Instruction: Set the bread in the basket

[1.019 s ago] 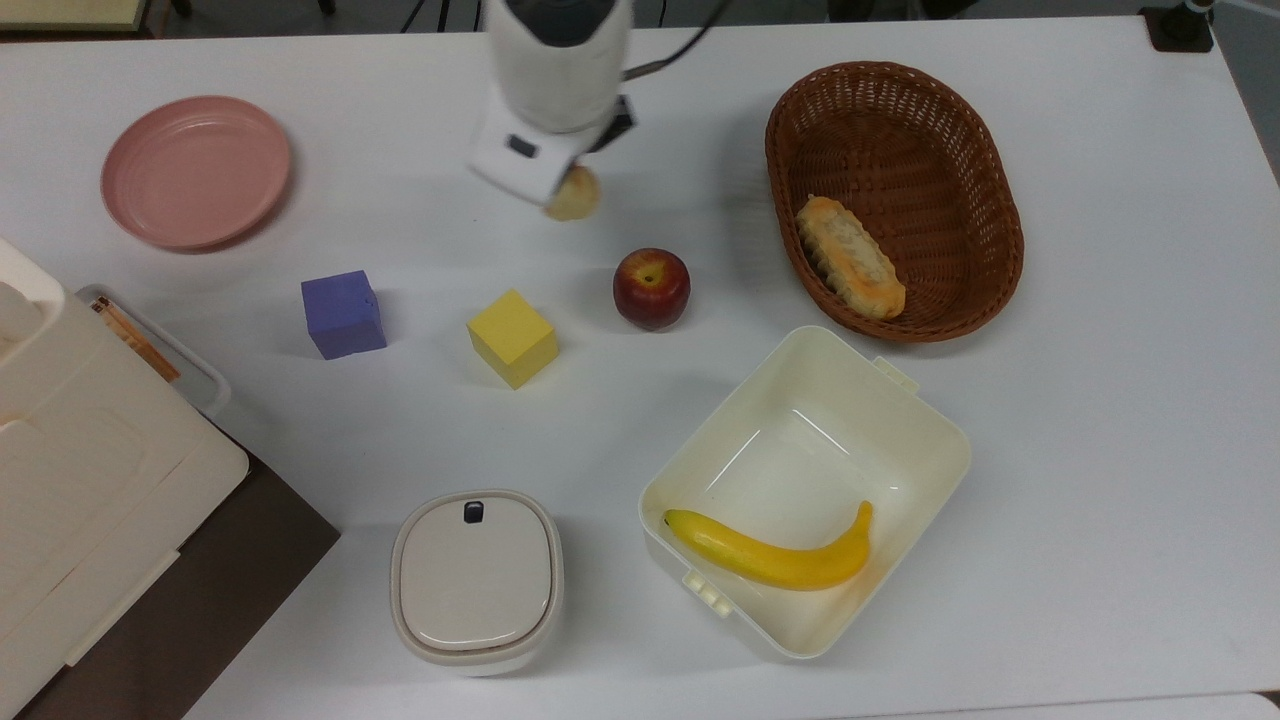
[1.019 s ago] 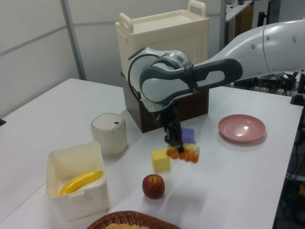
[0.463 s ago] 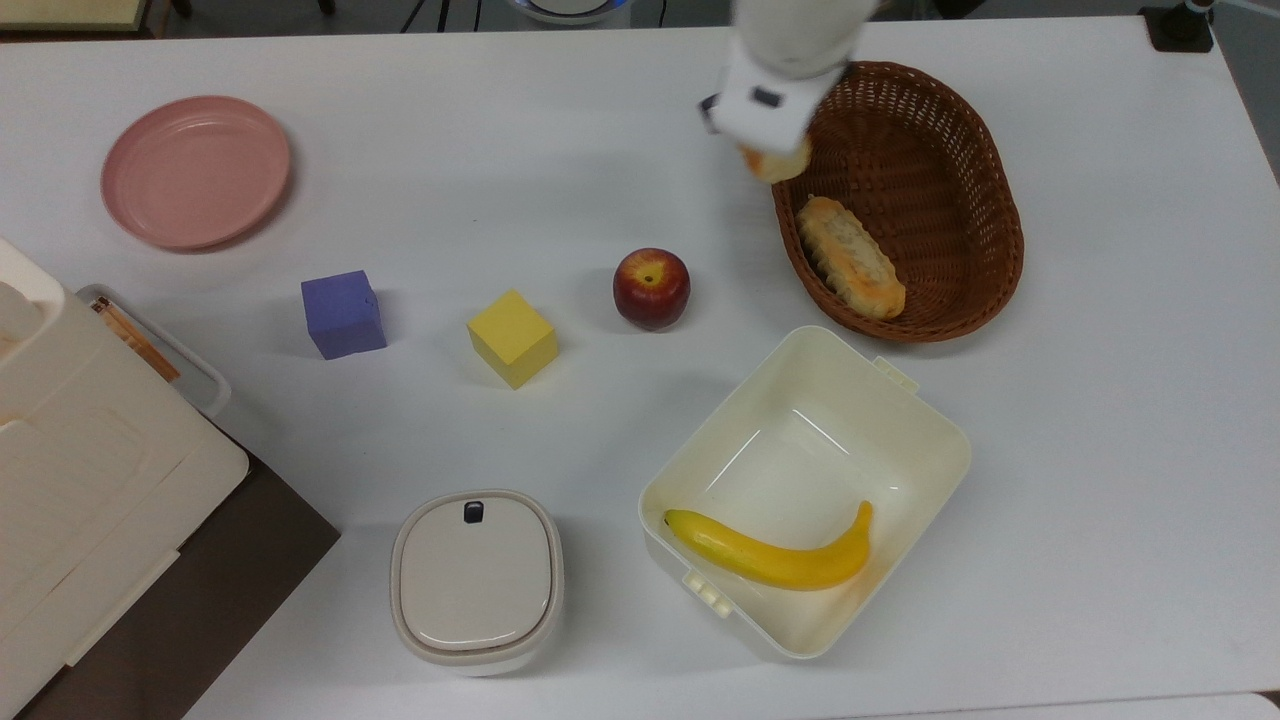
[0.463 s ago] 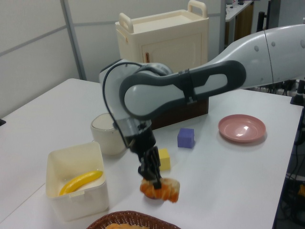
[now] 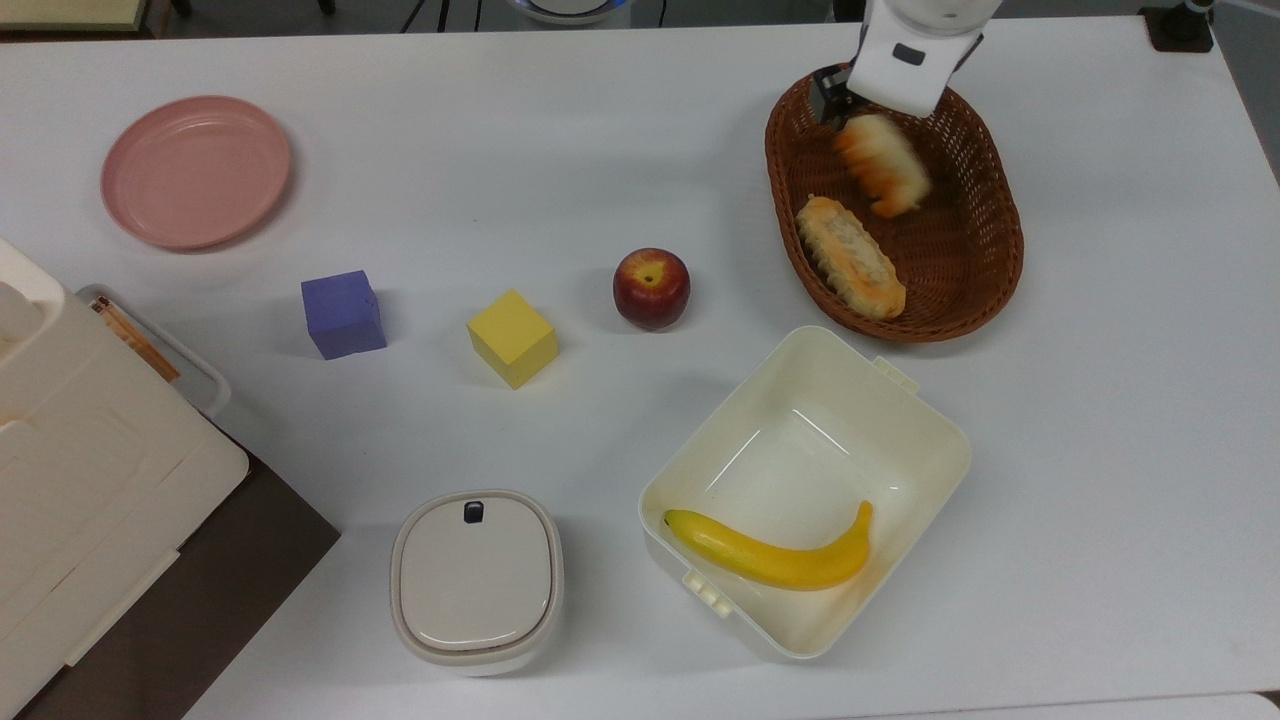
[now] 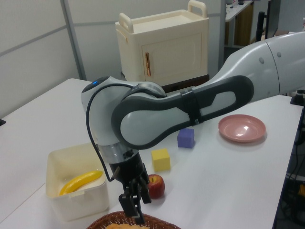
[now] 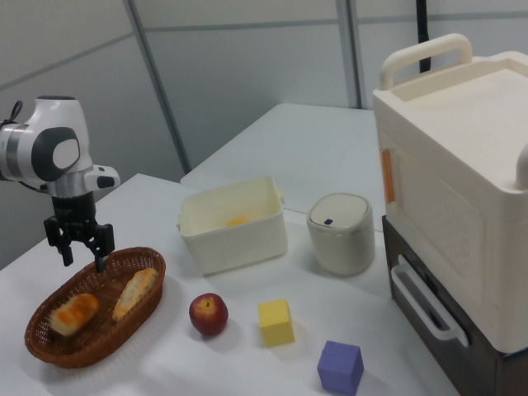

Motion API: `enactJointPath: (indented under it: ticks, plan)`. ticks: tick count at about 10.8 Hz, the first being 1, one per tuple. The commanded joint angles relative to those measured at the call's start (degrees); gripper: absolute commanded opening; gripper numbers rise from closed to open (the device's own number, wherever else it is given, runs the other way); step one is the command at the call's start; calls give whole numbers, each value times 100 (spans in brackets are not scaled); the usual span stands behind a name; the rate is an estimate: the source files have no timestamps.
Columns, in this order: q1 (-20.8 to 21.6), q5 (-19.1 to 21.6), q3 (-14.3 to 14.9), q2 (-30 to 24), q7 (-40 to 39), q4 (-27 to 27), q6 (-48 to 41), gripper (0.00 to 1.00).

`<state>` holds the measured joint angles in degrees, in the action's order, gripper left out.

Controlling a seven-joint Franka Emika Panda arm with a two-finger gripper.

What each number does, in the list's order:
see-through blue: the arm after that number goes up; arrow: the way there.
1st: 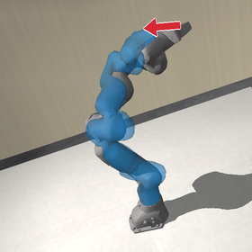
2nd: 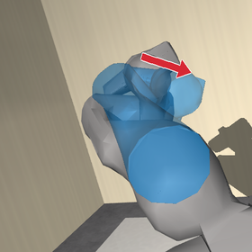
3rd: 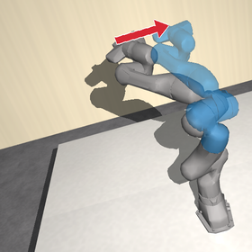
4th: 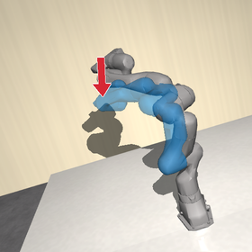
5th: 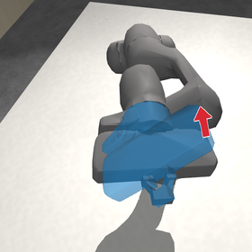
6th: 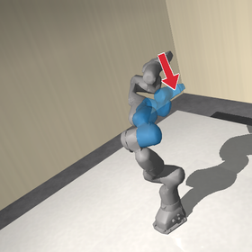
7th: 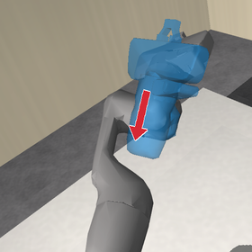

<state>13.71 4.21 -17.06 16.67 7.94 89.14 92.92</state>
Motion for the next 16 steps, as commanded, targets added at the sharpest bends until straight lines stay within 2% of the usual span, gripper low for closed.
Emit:
enactJointPath:
  ticks: [1,3,5,6,9,12,14,16]
  plan:
    - [-70,-402,97,-6,50,-46,68,100]
    - [-280,-684,124,-33,41,-176,68,100]
    - [-666,-1149,133,-41,24,-204,85,100]
    - [-912,-1229,133,-42,15,-265,103,100]
    - [-1799,-1300,133,-76,-283,-617,77,100]
    - [-2388,-1651,176,-243,-459,-608,68,100]
    - [-2601,-1600,255,-261,-975,-608,77,100]
    - [-2602,-1546,457,-322,-1066,-608,33,100]
